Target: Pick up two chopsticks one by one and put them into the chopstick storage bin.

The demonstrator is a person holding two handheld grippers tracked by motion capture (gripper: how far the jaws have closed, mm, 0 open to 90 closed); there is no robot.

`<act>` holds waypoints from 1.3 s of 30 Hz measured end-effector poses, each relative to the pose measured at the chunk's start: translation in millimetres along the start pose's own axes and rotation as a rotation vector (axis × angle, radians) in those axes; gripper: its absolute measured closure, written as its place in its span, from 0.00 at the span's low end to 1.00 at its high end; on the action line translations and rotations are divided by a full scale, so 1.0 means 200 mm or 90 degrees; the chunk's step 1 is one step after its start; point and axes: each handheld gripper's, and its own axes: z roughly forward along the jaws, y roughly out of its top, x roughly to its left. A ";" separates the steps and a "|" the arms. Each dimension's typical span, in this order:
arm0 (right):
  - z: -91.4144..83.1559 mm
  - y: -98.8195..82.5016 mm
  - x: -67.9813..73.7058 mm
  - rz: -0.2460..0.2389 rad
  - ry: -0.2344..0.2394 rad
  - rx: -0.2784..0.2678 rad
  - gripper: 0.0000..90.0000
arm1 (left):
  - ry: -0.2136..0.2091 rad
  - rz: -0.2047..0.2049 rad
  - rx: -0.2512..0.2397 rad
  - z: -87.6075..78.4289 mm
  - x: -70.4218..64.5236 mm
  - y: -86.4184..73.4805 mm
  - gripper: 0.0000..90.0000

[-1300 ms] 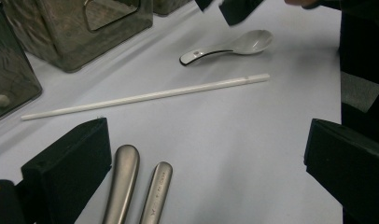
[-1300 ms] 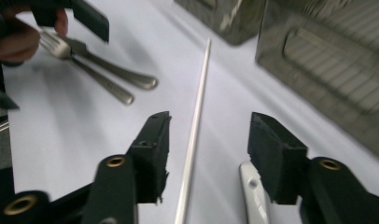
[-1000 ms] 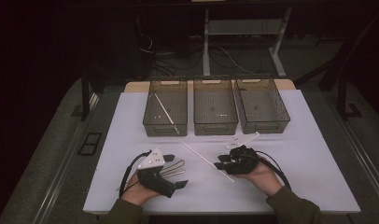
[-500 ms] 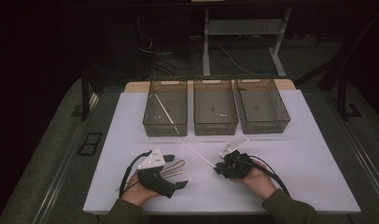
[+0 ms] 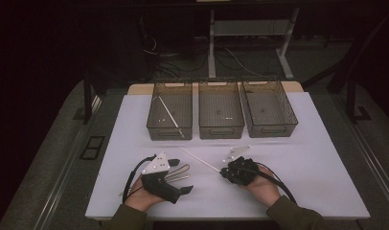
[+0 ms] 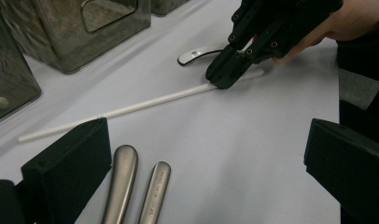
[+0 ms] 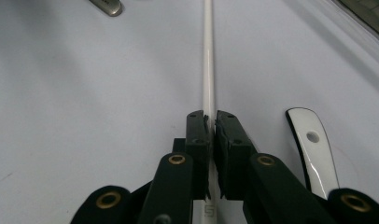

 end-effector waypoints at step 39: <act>-0.28 0.02 -0.14 0.053 0.074 -0.112 0.94 | 0.002 0.000 -0.003 0.00 0.00 0.00 0.00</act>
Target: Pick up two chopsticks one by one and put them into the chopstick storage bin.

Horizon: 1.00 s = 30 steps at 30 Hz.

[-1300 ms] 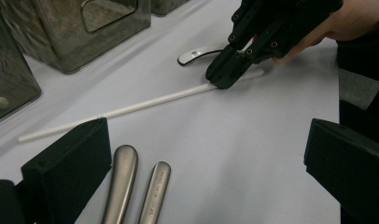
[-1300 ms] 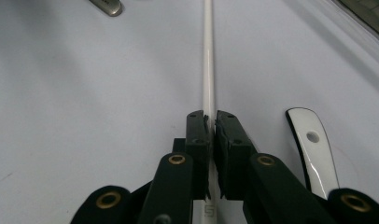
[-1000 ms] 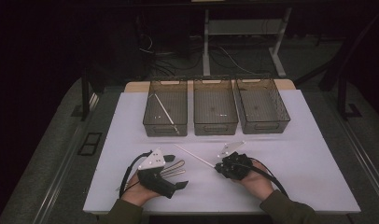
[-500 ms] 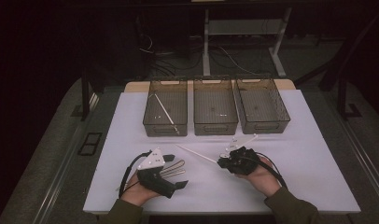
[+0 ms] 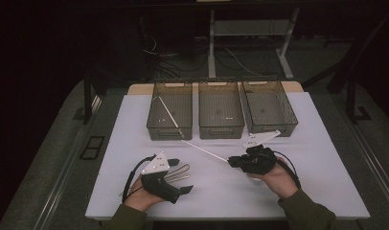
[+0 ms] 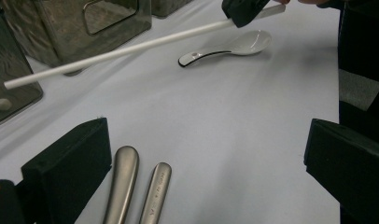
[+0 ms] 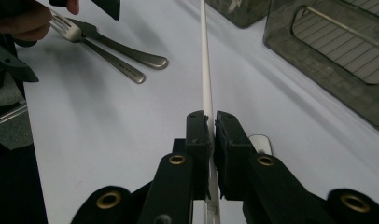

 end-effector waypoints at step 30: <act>-0.15 0.31 -0.13 0.029 0.000 -0.093 0.94 | 0.002 0.002 0.003 0.00 0.00 0.00 0.00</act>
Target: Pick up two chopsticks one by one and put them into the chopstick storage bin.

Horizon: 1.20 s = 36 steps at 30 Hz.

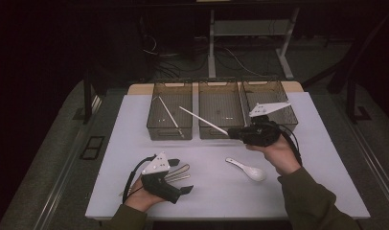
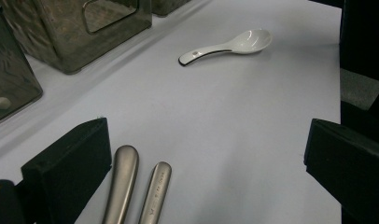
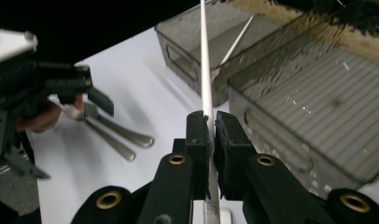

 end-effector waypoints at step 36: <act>0.62 0.47 -0.06 0.004 -0.108 0.088 0.94 | -0.006 0.001 -0.012 0.00 -0.01 0.01 0.00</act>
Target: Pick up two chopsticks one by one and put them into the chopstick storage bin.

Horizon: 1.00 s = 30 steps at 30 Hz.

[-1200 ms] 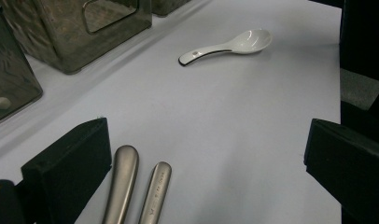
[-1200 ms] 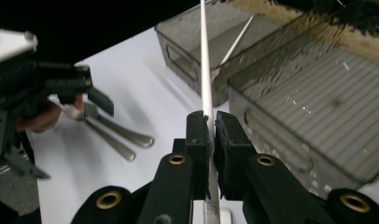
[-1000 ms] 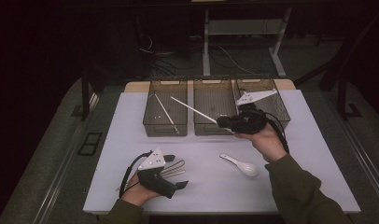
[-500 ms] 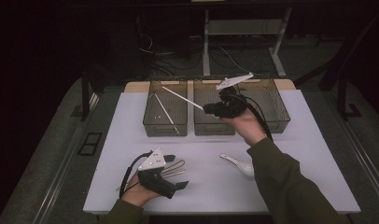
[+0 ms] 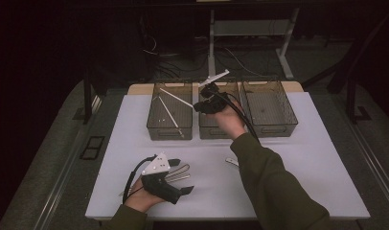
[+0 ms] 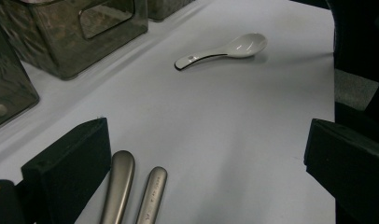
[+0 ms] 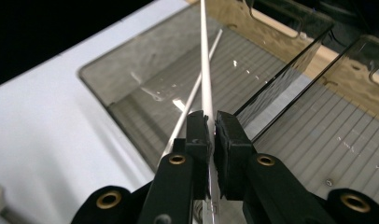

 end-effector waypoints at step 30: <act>0.47 0.13 0.10 0.028 -0.022 0.074 0.85 | -0.011 0.001 -0.002 0.01 0.00 0.01 0.00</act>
